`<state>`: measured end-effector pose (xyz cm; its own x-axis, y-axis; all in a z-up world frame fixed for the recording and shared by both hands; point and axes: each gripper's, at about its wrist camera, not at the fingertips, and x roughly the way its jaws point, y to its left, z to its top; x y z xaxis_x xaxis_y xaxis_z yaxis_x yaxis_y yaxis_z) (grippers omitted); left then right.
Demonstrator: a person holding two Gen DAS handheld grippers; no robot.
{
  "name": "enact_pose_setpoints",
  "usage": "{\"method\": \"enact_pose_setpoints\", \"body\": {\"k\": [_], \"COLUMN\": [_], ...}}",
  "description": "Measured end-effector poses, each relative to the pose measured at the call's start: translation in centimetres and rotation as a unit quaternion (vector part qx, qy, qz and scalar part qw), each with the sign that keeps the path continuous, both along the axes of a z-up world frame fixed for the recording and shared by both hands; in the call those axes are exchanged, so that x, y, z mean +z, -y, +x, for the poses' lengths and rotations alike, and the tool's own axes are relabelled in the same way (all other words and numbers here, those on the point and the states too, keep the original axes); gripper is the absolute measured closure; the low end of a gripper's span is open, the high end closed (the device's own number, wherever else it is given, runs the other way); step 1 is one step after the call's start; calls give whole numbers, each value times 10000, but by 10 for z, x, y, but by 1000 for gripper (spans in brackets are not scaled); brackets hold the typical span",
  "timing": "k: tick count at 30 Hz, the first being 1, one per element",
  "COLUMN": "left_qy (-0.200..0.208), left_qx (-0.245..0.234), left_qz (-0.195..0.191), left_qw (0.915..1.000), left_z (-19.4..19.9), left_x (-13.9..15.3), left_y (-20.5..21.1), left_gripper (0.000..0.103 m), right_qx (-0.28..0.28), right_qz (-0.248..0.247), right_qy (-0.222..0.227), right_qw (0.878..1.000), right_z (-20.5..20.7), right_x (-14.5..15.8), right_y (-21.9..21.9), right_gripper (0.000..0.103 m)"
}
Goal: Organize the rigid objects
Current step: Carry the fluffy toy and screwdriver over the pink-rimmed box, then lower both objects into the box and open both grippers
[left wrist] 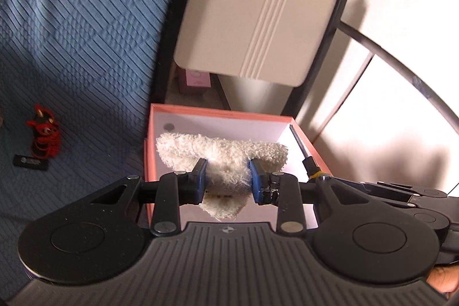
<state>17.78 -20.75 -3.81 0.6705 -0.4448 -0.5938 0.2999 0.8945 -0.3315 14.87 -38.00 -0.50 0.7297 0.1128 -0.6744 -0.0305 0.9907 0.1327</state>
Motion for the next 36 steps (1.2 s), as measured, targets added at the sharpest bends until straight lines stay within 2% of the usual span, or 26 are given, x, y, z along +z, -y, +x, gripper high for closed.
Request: {"method": "enact_pose_setpoints", "body": {"k": [4,10,16,18,25,36], "left_qy": [-213,-468,-637,-577,-435,98], "left_qx": [-101,-214,-243,-280,-234,86], "left_qz": [101,191,255,293,350,89], "left_qw": [9997,9985,9973,9975,9982,9999], "left_z": [2,6,12,9,5,-13], "left_x": [-19,-42,-54,-54,-46,2], "left_y": [18,31,34,34,31,-18], "left_gripper": [67,67,67,67,63,60], "right_qx": [-123,-337,-355,-378,-377,-29], "right_qz": [-131,-78,-95,-50,-29,16], "right_qy": [-154,-514,-717,-735,-603,76], "right_qw": [9997,9981,9968,9966,9975,10000], "right_z": [-4,-5,-9,-10,-11,-21], "right_x": [-19,-49,-72,-75,-65,-7], "right_y": [15,35,38,39,37,4], "right_gripper": [83,83,83,83,82,80]}}
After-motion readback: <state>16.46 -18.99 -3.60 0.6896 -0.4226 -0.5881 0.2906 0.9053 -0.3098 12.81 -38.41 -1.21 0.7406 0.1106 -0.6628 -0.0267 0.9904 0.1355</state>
